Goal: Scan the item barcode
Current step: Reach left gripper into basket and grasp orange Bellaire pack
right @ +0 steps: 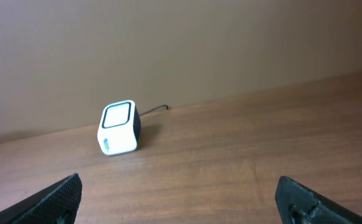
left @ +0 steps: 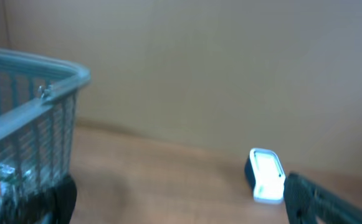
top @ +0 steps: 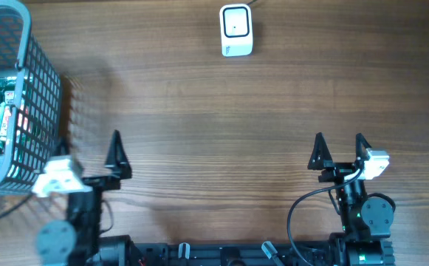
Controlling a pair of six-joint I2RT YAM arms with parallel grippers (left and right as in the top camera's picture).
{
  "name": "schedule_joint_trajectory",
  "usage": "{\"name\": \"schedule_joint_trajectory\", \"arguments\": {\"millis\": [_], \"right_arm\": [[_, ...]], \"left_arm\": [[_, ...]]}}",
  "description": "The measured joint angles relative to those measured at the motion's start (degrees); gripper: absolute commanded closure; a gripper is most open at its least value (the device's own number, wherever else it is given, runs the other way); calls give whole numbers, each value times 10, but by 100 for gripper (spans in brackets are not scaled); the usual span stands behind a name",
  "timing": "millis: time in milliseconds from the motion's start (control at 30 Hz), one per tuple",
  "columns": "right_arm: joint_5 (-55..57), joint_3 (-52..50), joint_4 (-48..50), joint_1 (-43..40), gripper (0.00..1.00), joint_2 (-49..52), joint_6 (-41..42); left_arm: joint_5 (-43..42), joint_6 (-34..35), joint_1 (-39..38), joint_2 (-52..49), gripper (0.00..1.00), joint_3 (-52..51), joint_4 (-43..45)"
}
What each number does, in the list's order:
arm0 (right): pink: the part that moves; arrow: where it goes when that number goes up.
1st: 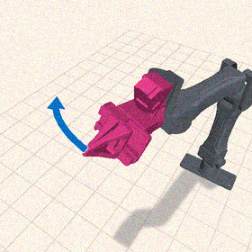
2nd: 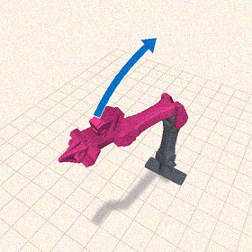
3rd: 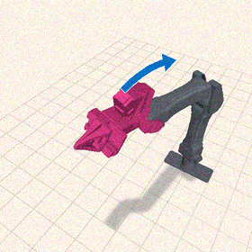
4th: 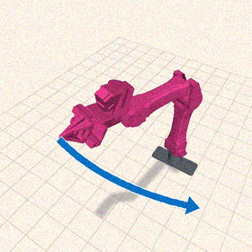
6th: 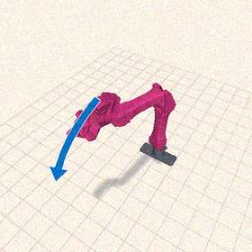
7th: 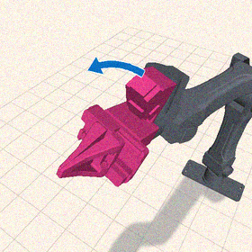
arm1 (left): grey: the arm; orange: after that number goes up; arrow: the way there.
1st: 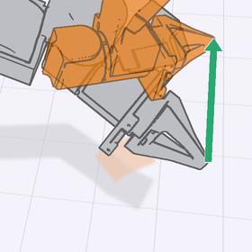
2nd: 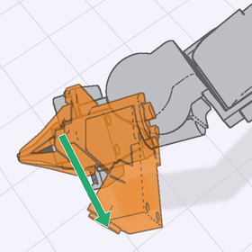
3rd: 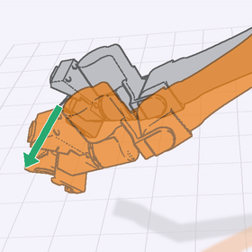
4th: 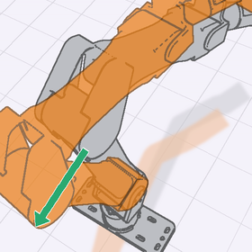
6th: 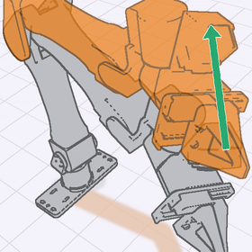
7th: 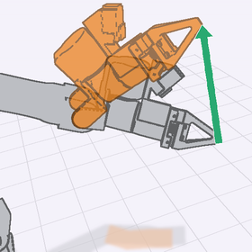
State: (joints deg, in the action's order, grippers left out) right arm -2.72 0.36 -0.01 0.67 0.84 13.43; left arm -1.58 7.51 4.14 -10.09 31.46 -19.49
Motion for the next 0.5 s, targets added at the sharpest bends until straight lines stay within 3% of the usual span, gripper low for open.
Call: {"name": "schedule_joint_trajectory", "arguments": {"millis": [133,300,367,500], "right_arm": [[0,0,-1,0,0,0,0],[0,0,0,0,0,0,0],[0,0,0,0,0,0,0],[0,0,0,0,0,0,0]], "left_arm": [[2,-2,0,-174,0,267,-236],[4,-4,0,-409,0,563,-451],[5,-4,0,-484,0,652,-485],[6,-4,0,-598,0,773,-473]]}}
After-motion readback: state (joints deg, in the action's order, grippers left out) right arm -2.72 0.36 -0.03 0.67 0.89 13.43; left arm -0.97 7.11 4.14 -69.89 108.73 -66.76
